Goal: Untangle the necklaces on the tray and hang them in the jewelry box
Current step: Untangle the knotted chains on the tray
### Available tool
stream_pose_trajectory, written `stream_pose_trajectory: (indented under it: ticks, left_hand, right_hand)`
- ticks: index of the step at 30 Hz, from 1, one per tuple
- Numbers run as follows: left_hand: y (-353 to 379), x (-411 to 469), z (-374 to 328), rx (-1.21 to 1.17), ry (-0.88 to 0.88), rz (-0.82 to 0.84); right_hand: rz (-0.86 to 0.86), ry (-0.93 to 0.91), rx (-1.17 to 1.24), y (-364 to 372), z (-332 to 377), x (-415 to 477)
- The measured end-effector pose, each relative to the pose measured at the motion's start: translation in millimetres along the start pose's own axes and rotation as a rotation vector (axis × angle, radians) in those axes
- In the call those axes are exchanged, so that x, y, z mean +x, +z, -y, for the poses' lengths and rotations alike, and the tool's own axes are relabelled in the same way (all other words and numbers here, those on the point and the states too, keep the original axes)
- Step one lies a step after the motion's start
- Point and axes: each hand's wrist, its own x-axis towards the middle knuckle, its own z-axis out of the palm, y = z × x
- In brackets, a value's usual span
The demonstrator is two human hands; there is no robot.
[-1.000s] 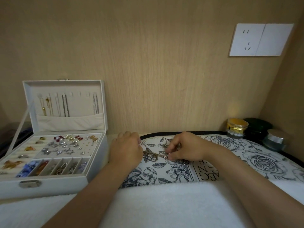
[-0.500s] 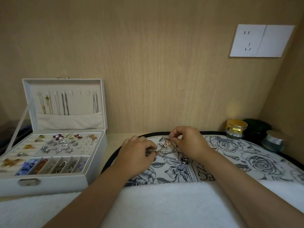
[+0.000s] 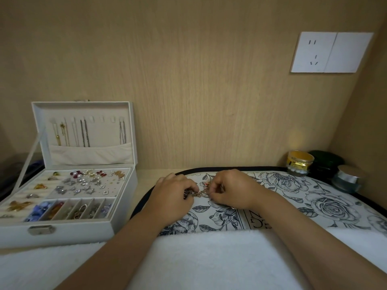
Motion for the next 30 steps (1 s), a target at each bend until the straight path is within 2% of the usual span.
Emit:
stream_pose_trajectory:
  ticks: [5, 10, 15, 18, 20, 22, 27, 30]
  left_hand:
    - [-1.0, 0.3, -1.2, 0.034, -0.035, -0.017]
    - [-1.3, 0.5, -0.6, 0.036, -0.027, -0.051]
    - [1.8, 4.3, -5.0, -0.044, 0.041, -0.005]
    - [3.6, 6.4, -2.3, -0.066, 0.013, -0.005]
    - [4.1, 7.3, 0.7, -0.115, -0.022, -0.011]
    - [3.9, 7.9, 2.5, -0.201, -0.059, -0.014]
    - [-3.4, 6.0, -4.7, -0.676, -0.198, 0.012]
    - [-8.9, 5.4, -8.2, -0.812, -0.229, 0.018]
  right_hand:
    - [-0.023, 0.103, 0.121, 1.8, -1.1, -1.2]
    - [-0.089, 0.199, 0.458, 3.4, 7.4, 1.8]
    - [-0.037, 0.244, 0.967, 0.1, 15.7, 4.9]
    - [-0.055, 0.27, 1.103, 1.7, 16.7, 7.0]
    - [-0.079, 0.304, 1.093, 2.3, 14.0, 8.1]
    - [-0.115, 0.332, 0.963, 1.4, 10.5, 7.5]
    - [-0.209, 0.271, 0.632, 5.5, -0.7, 6.9]
    - [-0.197, 0.21, 0.485, 5.1, -3.2, 3.5]
